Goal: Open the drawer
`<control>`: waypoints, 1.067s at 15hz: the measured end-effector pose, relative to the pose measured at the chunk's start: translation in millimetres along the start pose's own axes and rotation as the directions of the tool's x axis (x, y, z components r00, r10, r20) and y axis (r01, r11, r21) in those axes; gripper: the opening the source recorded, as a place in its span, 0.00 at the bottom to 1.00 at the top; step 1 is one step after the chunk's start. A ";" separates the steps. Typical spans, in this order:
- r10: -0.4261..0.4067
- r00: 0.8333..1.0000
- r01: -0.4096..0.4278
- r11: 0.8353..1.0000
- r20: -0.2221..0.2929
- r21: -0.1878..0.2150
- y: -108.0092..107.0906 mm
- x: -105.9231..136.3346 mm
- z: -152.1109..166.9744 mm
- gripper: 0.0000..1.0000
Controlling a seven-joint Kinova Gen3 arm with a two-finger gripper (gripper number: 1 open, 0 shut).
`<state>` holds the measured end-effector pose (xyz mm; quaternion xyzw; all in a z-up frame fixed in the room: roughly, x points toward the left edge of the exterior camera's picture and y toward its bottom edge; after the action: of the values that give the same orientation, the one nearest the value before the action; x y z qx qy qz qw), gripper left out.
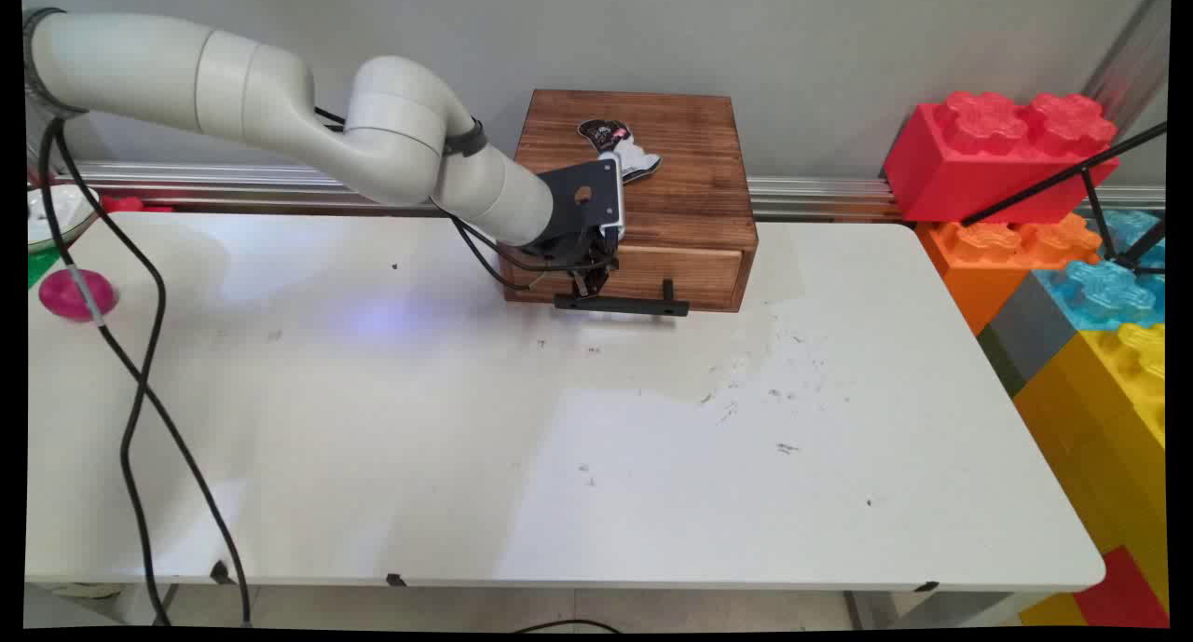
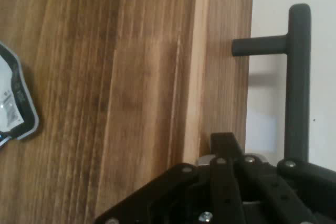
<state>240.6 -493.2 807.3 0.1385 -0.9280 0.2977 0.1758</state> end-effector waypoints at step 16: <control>-0.116 0.993 0.114 0.979 -0.005 -0.167 -18.5 11.8 -42.4 1.00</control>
<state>247.0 -484.0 853.6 0.1744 -0.9388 0.2094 0.2104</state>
